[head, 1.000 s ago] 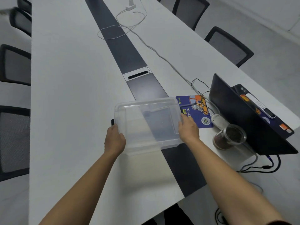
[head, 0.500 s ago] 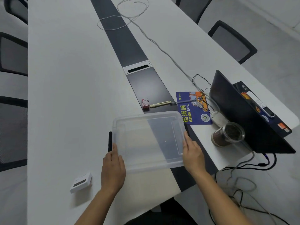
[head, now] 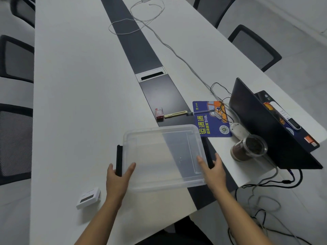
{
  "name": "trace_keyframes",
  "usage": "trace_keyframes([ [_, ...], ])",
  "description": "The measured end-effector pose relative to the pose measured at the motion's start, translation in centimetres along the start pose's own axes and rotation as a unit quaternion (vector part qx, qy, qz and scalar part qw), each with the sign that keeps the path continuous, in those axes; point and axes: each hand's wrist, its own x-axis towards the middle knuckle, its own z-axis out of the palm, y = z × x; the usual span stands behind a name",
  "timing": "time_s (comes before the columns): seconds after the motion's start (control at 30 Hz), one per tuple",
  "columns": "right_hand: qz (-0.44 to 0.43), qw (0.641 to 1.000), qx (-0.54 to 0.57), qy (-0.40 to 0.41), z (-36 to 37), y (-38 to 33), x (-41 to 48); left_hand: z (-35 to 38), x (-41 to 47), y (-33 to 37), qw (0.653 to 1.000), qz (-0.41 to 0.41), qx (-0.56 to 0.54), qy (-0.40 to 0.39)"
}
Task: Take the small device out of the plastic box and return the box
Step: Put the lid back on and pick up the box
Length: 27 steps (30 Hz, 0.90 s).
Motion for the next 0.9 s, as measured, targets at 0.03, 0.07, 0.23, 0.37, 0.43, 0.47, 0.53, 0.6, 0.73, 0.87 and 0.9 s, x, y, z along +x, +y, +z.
trace_keyframes([
  [0.03,-0.015,1.0,0.0,0.019,0.1,-0.2,-0.1,0.1,-0.1,0.2,0.999,0.029,0.037,0.015],
  [0.07,-0.025,0.999,0.003,0.033,0.2,-0.5,-0.2,0.3,0.0,0.3,0.997,0.05,0.061,0.023],
  [0.23,-0.032,0.999,-0.038,0.007,1.0,-1.5,-0.3,1.1,-0.7,0.7,0.993,0.098,0.068,0.014],
  [0.37,-0.057,0.995,-0.076,0.031,1.6,-1.5,-0.7,1.5,-0.9,0.8,0.99,0.123,0.062,0.007],
  [0.43,-0.07,0.992,-0.094,0.052,1.6,-1.5,-0.8,1.7,-0.9,1.1,0.989,0.135,0.061,0.013],
  [0.47,-0.074,0.99,-0.105,0.06,1.6,-1.5,-0.8,1.7,-1.1,1.4,0.988,0.14,0.06,0.017],
  [0.53,-0.084,0.986,-0.124,0.071,1.7,-1.4,-1.0,1.7,-1.3,1.5,0.988,0.14,0.058,0.024],
  [0.6,-0.102,0.983,-0.132,0.077,1.7,-1.3,-1.1,1.8,-1.6,1.4,0.988,0.137,0.059,0.028],
  [0.73,-0.11,0.984,-0.123,0.073,1.7,-1.2,-1.0,1.9,-1.9,1.5,0.989,0.131,0.067,0.018],
  [0.87,-0.093,0.99,-0.102,0.037,1.6,-1.3,-1.0,1.4,-2.3,1.9,0.993,0.108,0.051,-0.007],
  [0.9,-0.091,0.991,-0.09,0.028,1.6,-1.4,-1.0,1.2,-2.5,2.1,0.994,0.103,0.025,-0.008],
])
